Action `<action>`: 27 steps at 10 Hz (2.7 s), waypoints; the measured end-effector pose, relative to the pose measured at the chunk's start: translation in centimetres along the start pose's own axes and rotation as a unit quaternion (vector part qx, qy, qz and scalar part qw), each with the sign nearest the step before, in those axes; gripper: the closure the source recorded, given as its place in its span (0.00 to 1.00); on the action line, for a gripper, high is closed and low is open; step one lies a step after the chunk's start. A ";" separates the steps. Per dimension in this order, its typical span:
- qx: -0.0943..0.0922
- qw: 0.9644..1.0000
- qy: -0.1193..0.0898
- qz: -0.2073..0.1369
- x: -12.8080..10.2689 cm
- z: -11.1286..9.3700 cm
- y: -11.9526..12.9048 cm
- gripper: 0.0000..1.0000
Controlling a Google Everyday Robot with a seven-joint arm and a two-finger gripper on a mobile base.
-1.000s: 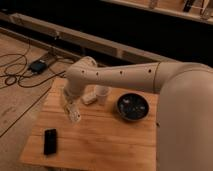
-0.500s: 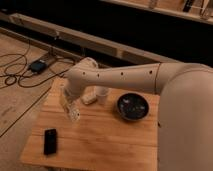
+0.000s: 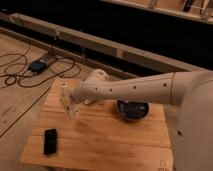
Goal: Stand the bottle upright
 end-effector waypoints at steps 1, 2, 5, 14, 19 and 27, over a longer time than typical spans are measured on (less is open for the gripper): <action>-0.002 1.000 -0.016 -0.005 1.2 -0.1 -0.2 1.00; -0.003 1.000 -0.021 -0.006 1.9 -0.1 -0.3 1.00; -0.006 0.999 -0.033 -0.005 4.1 0.2 -1.0 1.00; 0.015 0.999 -0.036 -0.007 5.8 0.6 -3.3 1.00; 0.047 0.998 -0.035 0.006 5.3 0.2 -4.2 1.00; 0.054 0.998 -0.029 0.033 6.5 2.8 -2.3 0.78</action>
